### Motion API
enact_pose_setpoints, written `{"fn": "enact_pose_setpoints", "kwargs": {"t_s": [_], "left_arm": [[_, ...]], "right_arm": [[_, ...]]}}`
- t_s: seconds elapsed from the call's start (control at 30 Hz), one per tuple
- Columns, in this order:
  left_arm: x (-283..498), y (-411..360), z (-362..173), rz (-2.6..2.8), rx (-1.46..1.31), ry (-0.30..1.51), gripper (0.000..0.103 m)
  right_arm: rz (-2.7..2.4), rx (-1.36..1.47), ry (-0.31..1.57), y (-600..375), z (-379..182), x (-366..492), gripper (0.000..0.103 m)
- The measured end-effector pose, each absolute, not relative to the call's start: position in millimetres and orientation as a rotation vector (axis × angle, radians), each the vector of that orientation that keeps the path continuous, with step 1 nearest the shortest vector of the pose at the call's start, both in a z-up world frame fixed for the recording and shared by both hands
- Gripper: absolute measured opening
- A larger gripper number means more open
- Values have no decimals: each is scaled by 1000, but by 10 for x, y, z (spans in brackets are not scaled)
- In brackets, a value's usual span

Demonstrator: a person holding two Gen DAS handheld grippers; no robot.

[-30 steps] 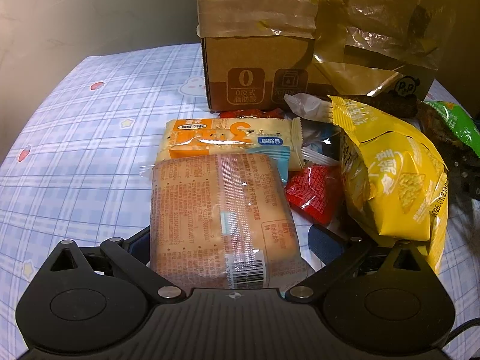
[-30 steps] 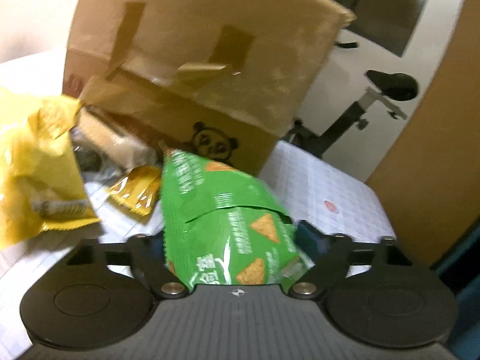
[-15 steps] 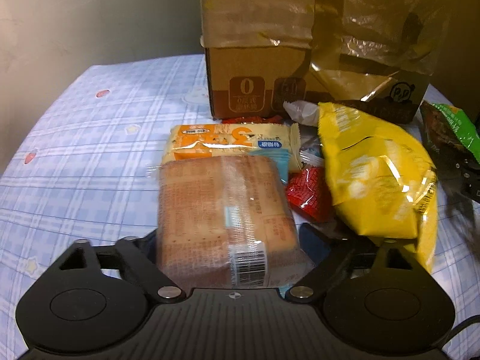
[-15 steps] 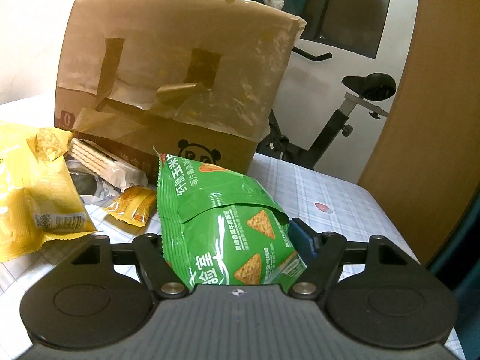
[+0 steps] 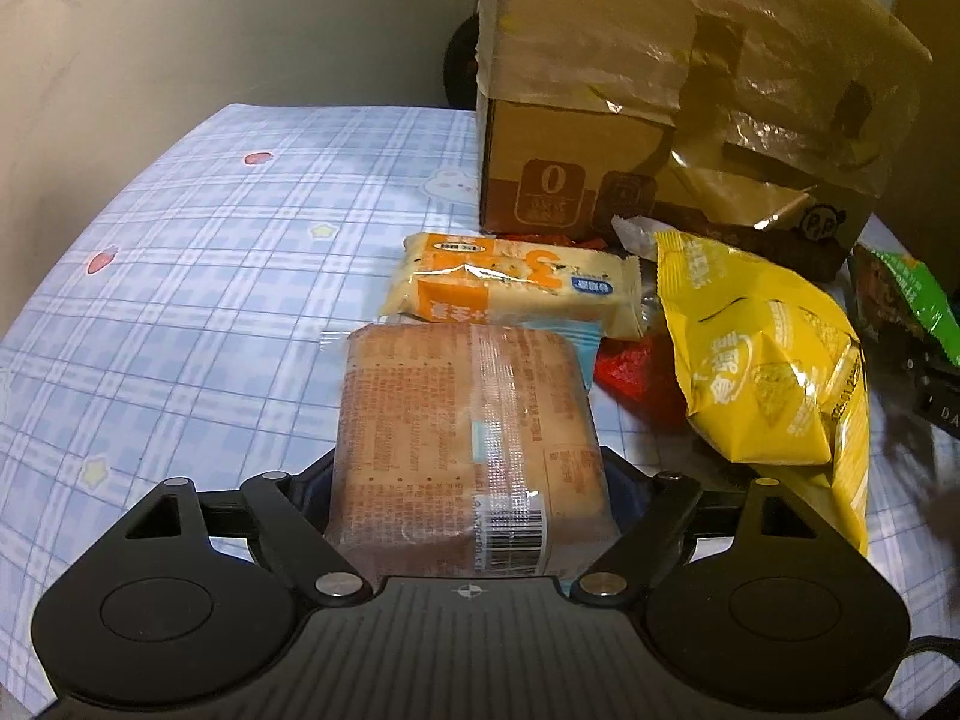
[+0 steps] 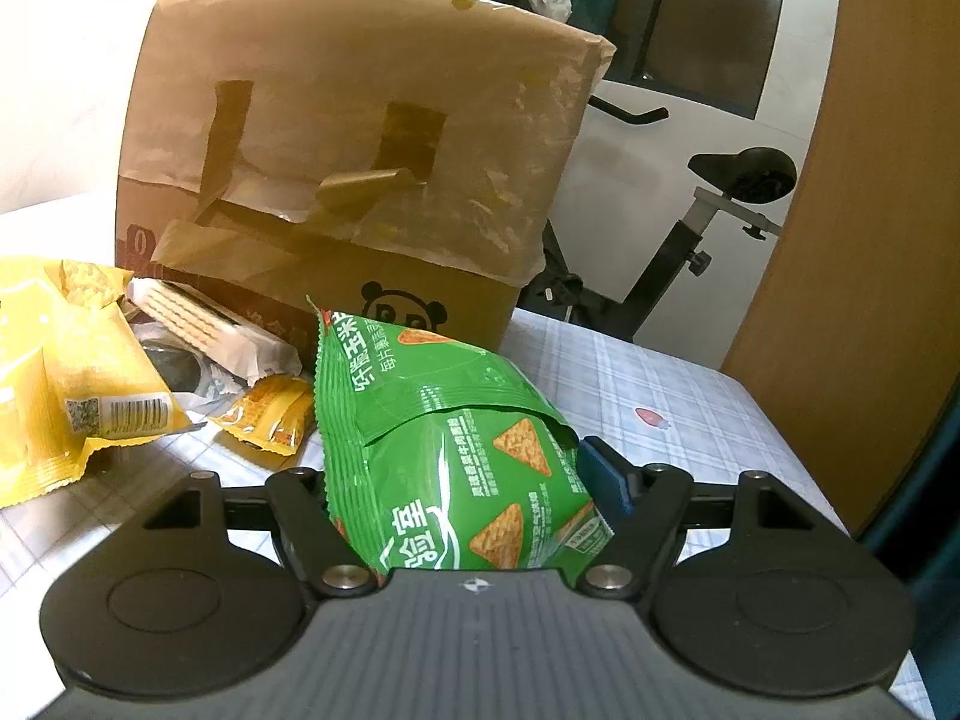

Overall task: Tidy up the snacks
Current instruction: 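Lift both held snacks and carry them up over the box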

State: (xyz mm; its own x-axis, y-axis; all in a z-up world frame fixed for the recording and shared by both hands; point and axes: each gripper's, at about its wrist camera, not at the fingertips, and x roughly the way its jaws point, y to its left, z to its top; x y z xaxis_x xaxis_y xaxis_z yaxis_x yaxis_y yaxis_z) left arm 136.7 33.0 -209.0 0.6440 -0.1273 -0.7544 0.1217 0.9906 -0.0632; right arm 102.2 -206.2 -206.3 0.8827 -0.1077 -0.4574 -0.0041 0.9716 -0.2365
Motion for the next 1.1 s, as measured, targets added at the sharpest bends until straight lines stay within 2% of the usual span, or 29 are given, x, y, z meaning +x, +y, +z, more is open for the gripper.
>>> {"fn": "enact_pose_setpoints", "kwargs": {"t_s": [0.33, 0.43, 0.73, 1.1], "left_arm": [[1320, 323, -2012, -116, -29, 805, 85], [1297, 338, -2011, -118, -55, 789, 76], [1260, 534, -1843, -89, -126, 746, 74], [1158, 711, -1331, -82, -169, 630, 74]], "right_arm": [[-51, -240, 490, -2058, -2069, 1013, 75], [-51, -240, 490, -2055, -2068, 1014, 75], [-48, -214, 483, -2097, -2042, 997, 75], [5, 103, 468, -2522, -1519, 814, 72]]}}
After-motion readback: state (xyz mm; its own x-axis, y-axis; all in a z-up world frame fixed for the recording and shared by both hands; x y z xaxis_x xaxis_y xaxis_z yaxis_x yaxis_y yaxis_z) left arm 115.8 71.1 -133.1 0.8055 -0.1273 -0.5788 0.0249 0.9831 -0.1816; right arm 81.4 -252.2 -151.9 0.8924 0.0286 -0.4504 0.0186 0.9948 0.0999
